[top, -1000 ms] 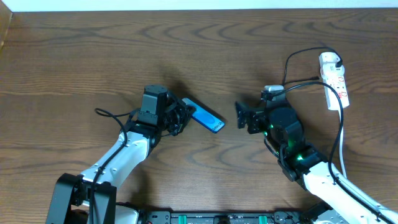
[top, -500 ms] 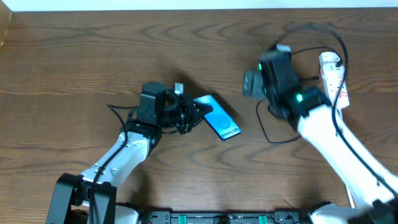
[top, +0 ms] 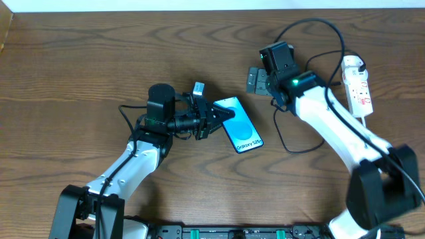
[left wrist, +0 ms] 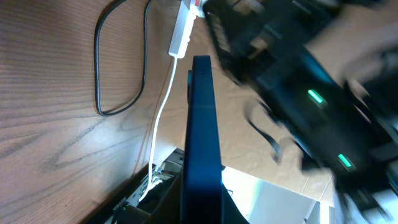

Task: Plug charger to phone and switch on socket
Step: 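Release the phone from the right gripper and move it toward the power strip, then grasp the black USB cable near its plug with the right gripper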

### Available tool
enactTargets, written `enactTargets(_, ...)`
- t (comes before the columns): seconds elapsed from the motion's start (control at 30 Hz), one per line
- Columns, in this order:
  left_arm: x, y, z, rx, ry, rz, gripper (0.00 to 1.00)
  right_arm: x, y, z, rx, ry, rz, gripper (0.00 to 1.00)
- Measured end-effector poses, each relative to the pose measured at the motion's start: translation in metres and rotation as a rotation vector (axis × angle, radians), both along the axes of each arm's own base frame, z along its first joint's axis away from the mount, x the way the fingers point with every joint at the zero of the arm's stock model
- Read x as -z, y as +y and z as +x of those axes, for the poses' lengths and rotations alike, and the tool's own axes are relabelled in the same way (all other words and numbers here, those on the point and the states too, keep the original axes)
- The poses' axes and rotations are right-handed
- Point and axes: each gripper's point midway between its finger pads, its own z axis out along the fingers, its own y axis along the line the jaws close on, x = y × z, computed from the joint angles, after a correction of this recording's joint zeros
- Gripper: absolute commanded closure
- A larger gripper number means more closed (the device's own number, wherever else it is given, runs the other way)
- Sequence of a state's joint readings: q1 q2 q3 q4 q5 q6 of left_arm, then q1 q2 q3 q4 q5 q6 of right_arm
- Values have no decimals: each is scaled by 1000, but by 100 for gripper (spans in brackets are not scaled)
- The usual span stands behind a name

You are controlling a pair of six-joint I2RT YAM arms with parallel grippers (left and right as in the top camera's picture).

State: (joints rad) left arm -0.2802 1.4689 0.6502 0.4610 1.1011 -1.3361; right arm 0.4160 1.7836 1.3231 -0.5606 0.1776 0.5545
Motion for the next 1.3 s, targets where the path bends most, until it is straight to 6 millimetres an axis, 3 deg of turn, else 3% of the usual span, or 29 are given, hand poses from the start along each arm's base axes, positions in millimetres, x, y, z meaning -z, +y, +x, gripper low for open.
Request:
enactTargets(0.17, 0, 0, 0, 0, 2, -1, 92, 43, -36, 11, 144, 86, -10, 3)
enactTargets(0.33, 0, 0, 0, 0, 2, -1, 93, 44, -70, 36, 262, 28, 2, 4)
enactTargets(0.53, 0, 0, 0, 0, 2, -1, 93, 47, -102, 50, 359, -15, -54, 3)
enactTargets(0.7, 0, 0, 0, 0, 2, -1, 92, 67, -107, 47, 372, 23, -92, 3)
enactTargets(0.83, 0, 0, 0, 0, 2, -1, 92, 68, -107, 47, 370, 24, -89, 2)
enactTargets(1.07, 0, 0, 1, -5, 1, 1, 92, 79, -92, 31, 321, 124, -23, 15)
enactTargets(1.3, 0, 0, 1, -12, 20, -1, 92, 88, -72, 12, 289, 220, 39, 16)
